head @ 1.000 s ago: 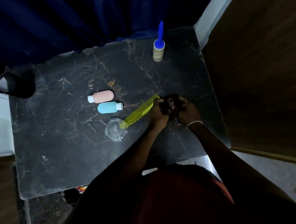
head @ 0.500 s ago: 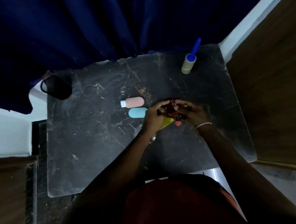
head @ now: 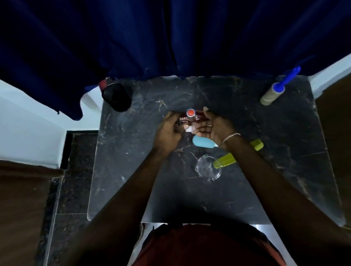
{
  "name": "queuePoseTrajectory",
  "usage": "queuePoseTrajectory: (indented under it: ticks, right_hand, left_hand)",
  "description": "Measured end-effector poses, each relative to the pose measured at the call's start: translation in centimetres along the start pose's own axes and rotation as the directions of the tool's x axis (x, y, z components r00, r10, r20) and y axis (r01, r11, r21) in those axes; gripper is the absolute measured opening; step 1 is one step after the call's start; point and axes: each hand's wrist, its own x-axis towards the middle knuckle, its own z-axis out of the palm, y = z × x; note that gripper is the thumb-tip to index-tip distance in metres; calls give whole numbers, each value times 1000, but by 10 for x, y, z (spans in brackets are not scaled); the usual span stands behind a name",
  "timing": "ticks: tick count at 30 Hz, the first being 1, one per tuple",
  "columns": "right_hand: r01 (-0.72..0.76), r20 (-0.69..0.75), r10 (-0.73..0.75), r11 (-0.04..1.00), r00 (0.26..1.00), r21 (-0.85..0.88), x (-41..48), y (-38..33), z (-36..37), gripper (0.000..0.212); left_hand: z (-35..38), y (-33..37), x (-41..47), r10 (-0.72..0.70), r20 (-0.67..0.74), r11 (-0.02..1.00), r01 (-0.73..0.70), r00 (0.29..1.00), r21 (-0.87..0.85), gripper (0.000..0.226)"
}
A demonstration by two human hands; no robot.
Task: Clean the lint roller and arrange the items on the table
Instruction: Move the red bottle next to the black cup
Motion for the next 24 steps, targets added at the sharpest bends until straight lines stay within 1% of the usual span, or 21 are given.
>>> queuePoseTrajectory:
  ticks: [2,6,8,9,11,13,14,15,18,19,21,23,24]
  right_hand:
    - [3,7,-3,999,1000,-53,8,0,19,36]
    - [70,-6,-72,988,997,-136,27,3,52,19]
    - [110,17,-110,961,994,-253,35,3,68,27]
    - [157,56,-147,922,988,-353,39,3,74,32]
    - [308,169,-257,785,951,-538,47,2,82,45]
    - [417,244,-345,637,906,-648,56,2,91,53]
    - [442,262,-370,587,891,-678,61,3,96,54]
    - [457,274,-384,555,882,-695,65,2,103,55]
    - [441,278,-356,548,892,-711,79,-4,122,65]
    - [436,279,-353,527,893,-729,85,-7,128,67]
    - [436,287,-364,449,886,-780,96,-14,138,65]
    - [435,285,-368,436,885,-787,106,-18,144,61]
    - [434,281,-375,431,883,-791,111,-19,146,58]
  left_hand:
    - [-15,-13,6,-73,15,997,73,997,-39,32]
    - [-44,-34,15,-175,23,981,176,984,-79,37]
    - [-56,-45,20,-205,36,975,207,978,-83,39]
    - [-62,-50,23,-221,41,972,223,975,-79,40]
    - [-72,-59,30,-236,39,971,237,971,-31,42]
    - [-80,-67,36,-234,38,972,233,971,40,44]
    - [-84,-71,39,-233,37,970,229,972,76,44]
    - [-86,-76,42,-227,35,969,222,973,107,43]
    - [-91,-83,50,-226,50,964,216,973,158,43]
    - [-91,-86,52,-221,45,965,212,974,158,43]
    - [-90,-92,57,-241,34,964,235,970,124,44]
    - [-89,-98,62,-256,8,961,254,967,106,47]
    - [-90,-101,63,-254,-1,959,252,967,127,47]
